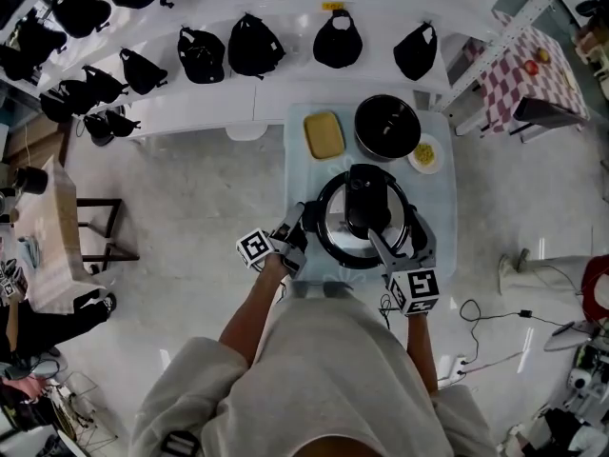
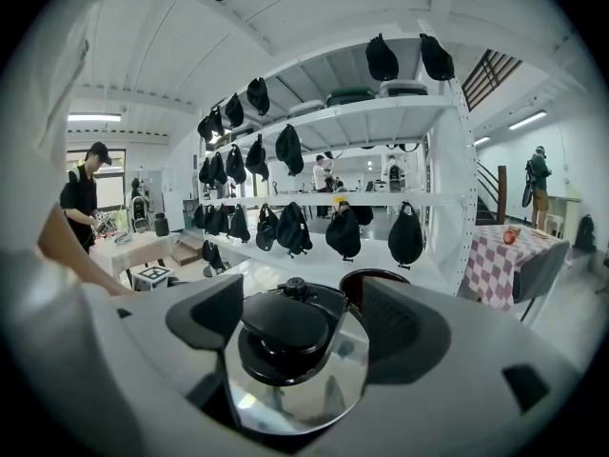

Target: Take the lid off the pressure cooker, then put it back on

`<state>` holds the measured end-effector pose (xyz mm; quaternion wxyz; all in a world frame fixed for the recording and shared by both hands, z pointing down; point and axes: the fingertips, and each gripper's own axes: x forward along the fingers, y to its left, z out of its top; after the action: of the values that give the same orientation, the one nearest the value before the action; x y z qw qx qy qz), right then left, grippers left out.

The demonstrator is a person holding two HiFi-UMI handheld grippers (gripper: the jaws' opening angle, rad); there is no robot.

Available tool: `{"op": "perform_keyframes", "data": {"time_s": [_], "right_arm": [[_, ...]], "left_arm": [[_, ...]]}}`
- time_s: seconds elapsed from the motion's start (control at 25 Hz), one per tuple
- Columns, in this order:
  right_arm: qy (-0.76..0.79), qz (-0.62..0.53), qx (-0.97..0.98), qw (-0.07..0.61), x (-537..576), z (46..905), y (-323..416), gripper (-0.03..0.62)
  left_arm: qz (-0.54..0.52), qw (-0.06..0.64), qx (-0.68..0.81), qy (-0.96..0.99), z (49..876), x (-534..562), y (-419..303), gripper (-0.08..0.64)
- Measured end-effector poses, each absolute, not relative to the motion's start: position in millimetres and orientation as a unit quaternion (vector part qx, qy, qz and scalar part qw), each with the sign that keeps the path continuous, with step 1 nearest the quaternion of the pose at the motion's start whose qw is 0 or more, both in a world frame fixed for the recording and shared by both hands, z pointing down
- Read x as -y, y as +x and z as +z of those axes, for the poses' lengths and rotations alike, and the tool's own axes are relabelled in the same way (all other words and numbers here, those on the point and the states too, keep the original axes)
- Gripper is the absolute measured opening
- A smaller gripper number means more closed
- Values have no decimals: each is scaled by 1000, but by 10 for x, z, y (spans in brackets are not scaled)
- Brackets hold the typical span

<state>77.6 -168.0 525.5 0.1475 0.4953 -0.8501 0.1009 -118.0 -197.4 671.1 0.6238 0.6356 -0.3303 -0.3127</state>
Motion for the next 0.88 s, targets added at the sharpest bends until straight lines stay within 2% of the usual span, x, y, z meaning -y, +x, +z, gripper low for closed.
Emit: {"op": "perform_keyframes", "data": {"time_s": [0.08, 0.2, 0.32, 0.48, 0.64, 0.88], "right_arm": [[494, 100, 851, 148, 1668, 5256, 769, 374], [491, 98, 853, 149, 1654, 5252, 759, 374], [486, 97, 856, 149, 1651, 5236, 739, 374], [477, 93, 861, 153, 1658, 5224, 685, 374], [451, 85, 872, 170, 1675, 5248, 606, 374], [363, 46, 896, 252, 1704, 5364, 441, 374]], "left_arm": [[-308, 626, 327, 638, 6732, 1985, -1129, 307], [-292, 622, 331, 646, 6775, 2004, -1089, 190], [-280, 626, 333, 647, 6817, 2013, -1076, 124], [-268, 631, 318, 655, 6799, 1989, -995, 121], [-295, 639, 298, 645, 6712, 1995, -942, 63], [-290, 639, 301, 646, 6731, 1995, -944, 61]]}}
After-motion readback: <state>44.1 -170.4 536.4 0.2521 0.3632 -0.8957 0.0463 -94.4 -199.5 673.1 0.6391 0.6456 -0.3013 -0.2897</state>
